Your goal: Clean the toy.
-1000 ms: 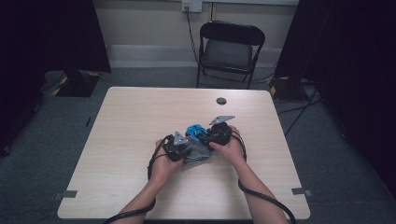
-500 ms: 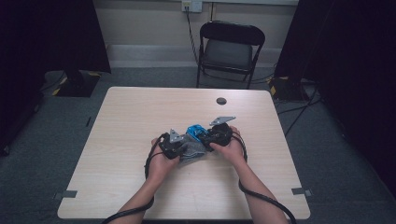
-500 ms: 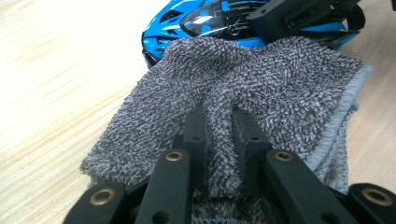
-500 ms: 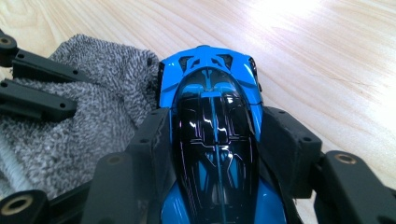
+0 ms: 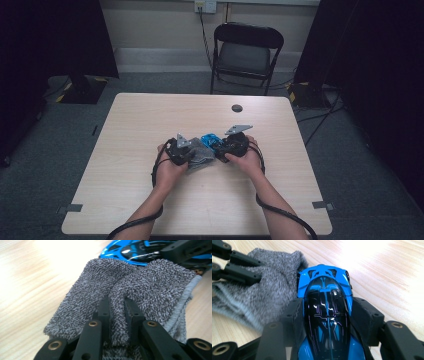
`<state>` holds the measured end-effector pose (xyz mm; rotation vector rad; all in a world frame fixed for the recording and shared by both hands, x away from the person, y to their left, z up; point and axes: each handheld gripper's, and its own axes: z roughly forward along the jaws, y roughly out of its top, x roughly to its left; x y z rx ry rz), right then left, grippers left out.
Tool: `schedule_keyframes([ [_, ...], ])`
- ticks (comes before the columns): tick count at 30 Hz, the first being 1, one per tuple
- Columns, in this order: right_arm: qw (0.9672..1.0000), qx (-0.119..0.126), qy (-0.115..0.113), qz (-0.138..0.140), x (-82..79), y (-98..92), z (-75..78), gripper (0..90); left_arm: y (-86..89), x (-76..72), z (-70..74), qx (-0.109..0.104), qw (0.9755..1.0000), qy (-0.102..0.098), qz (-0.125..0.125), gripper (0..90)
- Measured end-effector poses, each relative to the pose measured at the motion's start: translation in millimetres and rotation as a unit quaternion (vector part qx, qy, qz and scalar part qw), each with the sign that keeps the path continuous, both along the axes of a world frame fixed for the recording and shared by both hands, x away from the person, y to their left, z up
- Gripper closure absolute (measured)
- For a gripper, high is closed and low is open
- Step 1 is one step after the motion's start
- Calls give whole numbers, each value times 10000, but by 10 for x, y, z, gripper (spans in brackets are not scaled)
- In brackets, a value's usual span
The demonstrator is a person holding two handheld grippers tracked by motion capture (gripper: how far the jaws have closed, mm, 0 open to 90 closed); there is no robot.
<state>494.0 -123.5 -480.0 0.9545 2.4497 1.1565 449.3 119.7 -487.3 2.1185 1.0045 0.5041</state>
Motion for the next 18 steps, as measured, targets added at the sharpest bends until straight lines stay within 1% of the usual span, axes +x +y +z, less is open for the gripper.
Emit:
schedule_keyframes([
  [6,10000,5,5,0,0,0,0,437,29,70,9,72,10000,-19,5,776],
  [8,10000,4,0,-2,-1,0,-1,437,42,86,6,28,10000,5,57,776],
  [11,10000,4,-6,-1,-1,0,-1,437,59,104,8,66,9999,-9,94,776],
  [13,10000,12,-5,-2,-1,-1,-2,437,67,115,6,39,9999,-8,141,776],
  [15,10000,11,-10,-2,-1,0,-3,437,90,138,7,67,9998,-22,166,776],
  [16,10000,16,-13,3,0,-1,-4,437,92,148,6,31,9998,6,209,776],
  [18,10000,9,-2,3,1,0,-2,437,102,172,9,49,9997,5,255,776],
])
